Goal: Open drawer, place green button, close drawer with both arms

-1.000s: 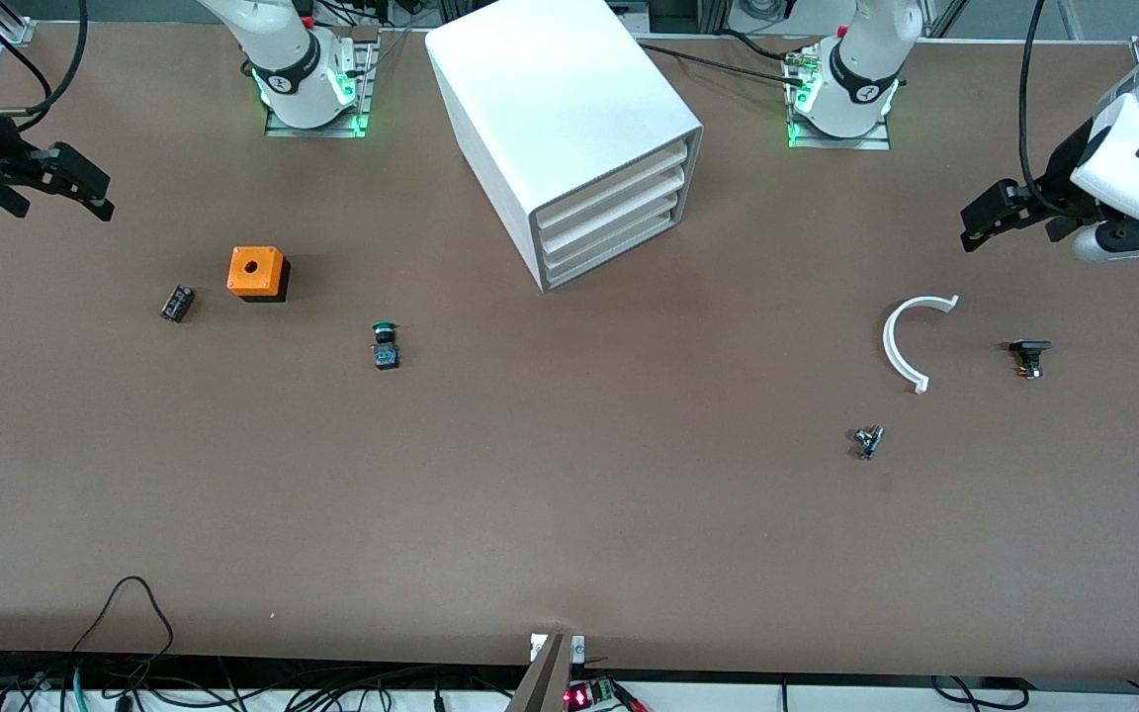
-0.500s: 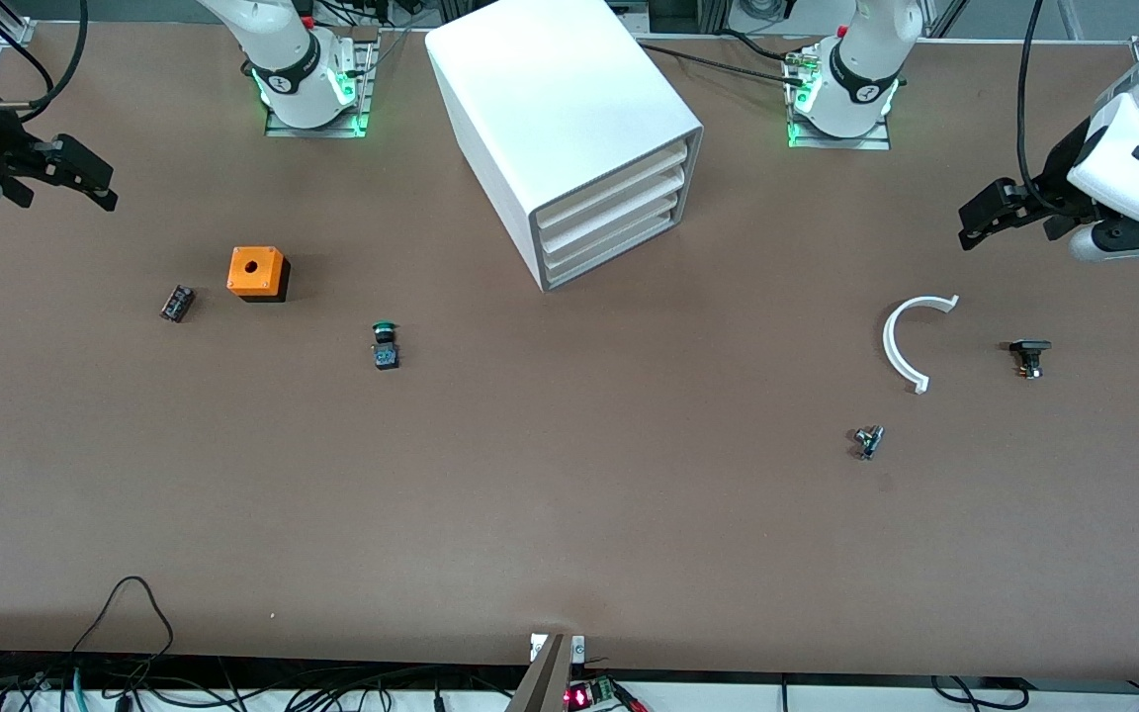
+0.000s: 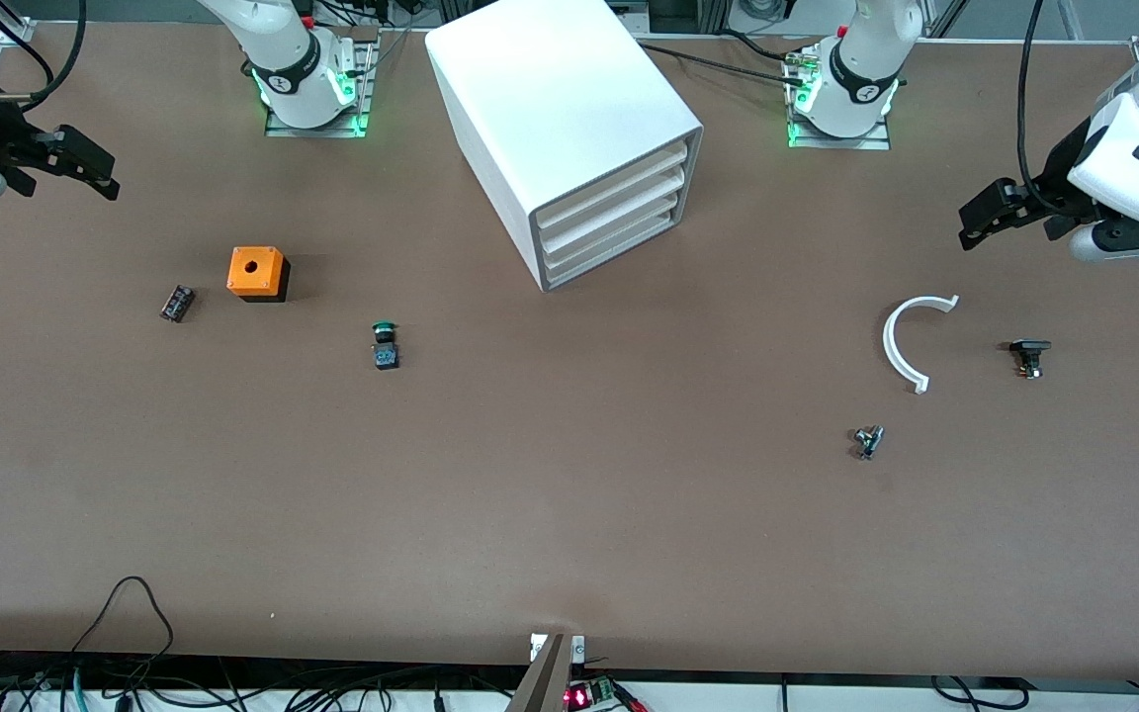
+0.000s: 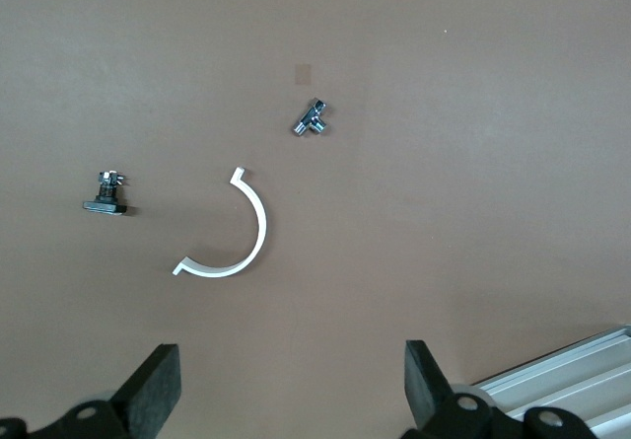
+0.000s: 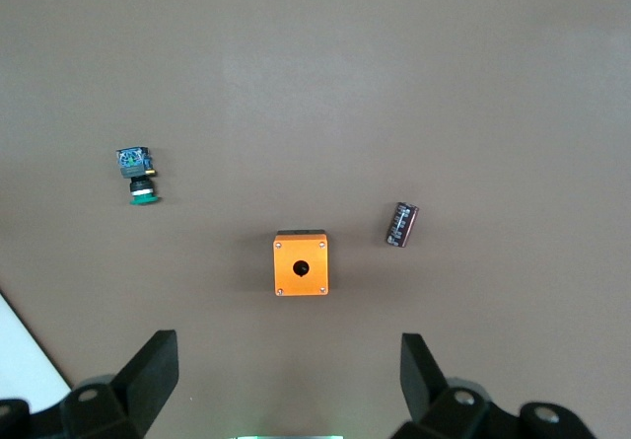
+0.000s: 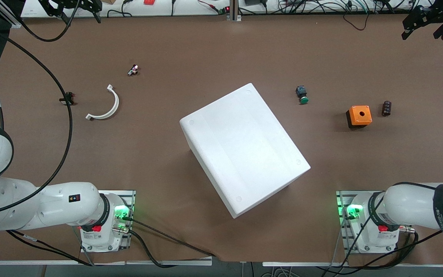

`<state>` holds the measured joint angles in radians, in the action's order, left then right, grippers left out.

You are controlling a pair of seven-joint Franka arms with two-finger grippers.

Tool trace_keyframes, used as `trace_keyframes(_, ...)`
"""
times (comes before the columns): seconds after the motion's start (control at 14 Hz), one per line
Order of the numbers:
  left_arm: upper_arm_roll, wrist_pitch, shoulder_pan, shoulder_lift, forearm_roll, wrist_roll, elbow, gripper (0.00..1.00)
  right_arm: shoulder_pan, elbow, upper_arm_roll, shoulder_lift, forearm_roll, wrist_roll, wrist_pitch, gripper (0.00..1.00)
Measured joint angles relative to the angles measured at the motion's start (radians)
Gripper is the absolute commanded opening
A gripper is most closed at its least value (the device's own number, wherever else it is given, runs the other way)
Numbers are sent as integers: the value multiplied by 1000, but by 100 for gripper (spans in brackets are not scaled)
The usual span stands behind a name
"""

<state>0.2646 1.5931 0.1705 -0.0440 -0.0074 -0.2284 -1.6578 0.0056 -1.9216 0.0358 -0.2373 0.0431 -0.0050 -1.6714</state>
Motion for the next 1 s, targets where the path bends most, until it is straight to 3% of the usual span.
trace_keyframes(0.71, 40, -22, -4, 139, -4, 38, -14, 100, 0, 5, 0, -1, 0, 0, 2, 100)
trace_keyframes(0.86, 52, -23, -7, 187, -63, 40, -42, 100, 0, 5, 0, 1, 0, 0, 6, 100)
trace_keyframes(1.0, 58, 13, -12, 252, -200, 40, -97, 100, 0, 5, 0, 11, 0, -1, 8, 100)
